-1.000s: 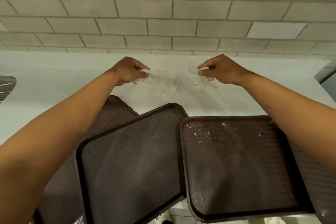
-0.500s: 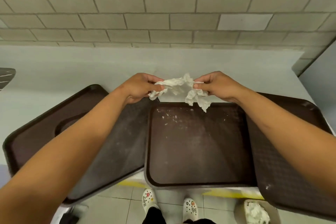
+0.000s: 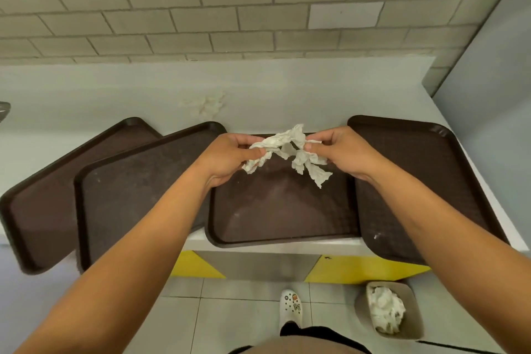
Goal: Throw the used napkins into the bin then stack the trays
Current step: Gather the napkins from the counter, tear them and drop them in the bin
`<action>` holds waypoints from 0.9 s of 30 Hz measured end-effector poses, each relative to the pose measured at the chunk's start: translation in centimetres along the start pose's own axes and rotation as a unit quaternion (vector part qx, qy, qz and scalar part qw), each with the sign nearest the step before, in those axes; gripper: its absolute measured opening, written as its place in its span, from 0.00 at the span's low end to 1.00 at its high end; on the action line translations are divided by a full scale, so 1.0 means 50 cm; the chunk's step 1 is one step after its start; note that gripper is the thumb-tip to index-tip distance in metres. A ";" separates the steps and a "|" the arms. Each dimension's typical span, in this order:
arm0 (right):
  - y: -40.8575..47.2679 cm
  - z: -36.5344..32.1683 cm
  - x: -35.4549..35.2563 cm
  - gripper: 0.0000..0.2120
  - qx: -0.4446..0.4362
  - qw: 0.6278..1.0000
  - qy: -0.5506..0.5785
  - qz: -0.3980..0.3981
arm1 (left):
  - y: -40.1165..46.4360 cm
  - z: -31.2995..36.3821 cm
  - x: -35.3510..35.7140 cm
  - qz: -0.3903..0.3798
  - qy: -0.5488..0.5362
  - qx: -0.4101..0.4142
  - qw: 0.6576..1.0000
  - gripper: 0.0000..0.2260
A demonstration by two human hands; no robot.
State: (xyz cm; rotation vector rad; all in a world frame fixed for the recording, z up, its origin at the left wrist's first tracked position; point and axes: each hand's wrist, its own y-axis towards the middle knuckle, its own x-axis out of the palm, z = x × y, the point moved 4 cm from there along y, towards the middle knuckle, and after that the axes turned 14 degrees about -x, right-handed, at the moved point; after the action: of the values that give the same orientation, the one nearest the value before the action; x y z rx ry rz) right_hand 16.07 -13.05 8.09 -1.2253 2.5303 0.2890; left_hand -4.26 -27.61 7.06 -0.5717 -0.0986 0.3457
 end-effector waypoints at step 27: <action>-0.498 0.007 -0.035 0.08 -0.039 0.994 0.011 0.102 | -0.271 -0.207 0.257 0.005 0.078 0.078 0.994 0.12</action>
State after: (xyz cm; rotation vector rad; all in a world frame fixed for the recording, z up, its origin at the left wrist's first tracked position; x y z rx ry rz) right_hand 36.80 -26.96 7.31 -1.0010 2.6906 0.4265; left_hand 13.67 -39.12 5.73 -0.4425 0.0812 0.3150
